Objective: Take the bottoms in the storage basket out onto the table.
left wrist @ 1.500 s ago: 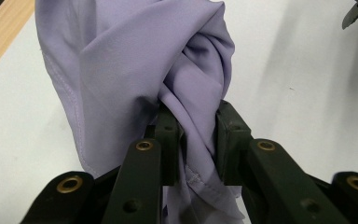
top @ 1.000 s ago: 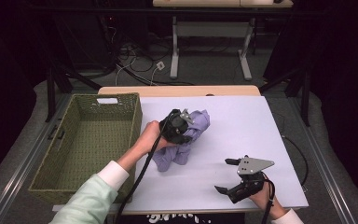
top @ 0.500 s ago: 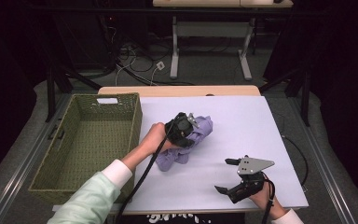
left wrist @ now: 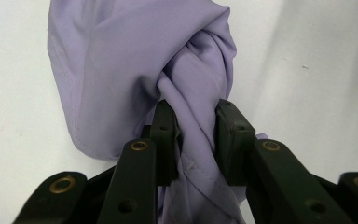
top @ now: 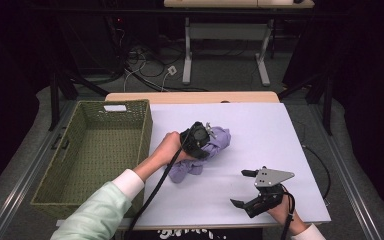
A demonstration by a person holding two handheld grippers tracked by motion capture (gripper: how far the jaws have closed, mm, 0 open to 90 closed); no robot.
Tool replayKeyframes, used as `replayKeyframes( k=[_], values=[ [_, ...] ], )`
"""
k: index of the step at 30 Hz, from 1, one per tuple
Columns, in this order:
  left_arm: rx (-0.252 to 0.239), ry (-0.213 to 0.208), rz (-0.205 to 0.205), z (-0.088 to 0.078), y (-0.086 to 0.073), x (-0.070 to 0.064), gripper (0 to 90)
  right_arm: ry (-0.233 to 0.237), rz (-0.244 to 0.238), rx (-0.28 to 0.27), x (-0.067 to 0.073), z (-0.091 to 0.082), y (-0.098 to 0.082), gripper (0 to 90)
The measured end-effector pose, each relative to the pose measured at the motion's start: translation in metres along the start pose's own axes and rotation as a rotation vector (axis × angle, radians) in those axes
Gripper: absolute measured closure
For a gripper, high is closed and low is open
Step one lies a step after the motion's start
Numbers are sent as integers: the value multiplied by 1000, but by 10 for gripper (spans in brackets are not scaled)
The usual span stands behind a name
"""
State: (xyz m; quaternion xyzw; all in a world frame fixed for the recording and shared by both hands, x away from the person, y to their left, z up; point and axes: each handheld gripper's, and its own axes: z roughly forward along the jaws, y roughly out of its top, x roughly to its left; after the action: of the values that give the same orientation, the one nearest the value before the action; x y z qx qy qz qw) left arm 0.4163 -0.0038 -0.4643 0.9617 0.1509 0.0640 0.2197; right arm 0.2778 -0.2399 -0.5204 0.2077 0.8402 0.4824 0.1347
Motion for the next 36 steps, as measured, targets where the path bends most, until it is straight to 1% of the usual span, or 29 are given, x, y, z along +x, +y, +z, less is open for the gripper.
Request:
replayKeyframes(
  k=[5,8,12,15,17,18,19,21,23,27,30,31,33,36],
  values=[
    [16,-6,0,4,1,0,686,-1,1,0,0,0,0,13],
    [18,-4,-3,5,1,-1,675,-1,1,0,0,0,0,13],
    [22,-1,1,6,2,-1,634,-1,0,0,0,0,0,13],
    [13,1,2,4,1,0,579,-1,-1,-1,0,0,0,13],
    [12,7,4,3,1,1,531,-1,1,0,0,0,0,13],
    [16,3,4,2,0,2,509,-1,0,0,0,0,0,13],
    [15,7,-10,1,0,2,471,-1,0,1,0,0,0,13],
    [17,10,-13,-1,-1,3,404,-1,0,1,0,0,0,13],
    [10,15,-28,-4,-2,3,353,0,1,2,0,0,0,13],
    [-19,8,-52,-12,-6,5,276,1,1,2,0,0,0,13],
    [-28,-5,-60,-18,-9,5,188,0,0,2,0,0,0,13],
    [-37,0,-62,-21,-11,4,159,0,1,2,0,0,0,13],
    [-58,-8,-70,-27,-13,4,139,0,1,3,0,1,0,13],
    [-89,-5,-83,-36,-17,4,85,2,-2,5,1,1,1,13]
  ],
)
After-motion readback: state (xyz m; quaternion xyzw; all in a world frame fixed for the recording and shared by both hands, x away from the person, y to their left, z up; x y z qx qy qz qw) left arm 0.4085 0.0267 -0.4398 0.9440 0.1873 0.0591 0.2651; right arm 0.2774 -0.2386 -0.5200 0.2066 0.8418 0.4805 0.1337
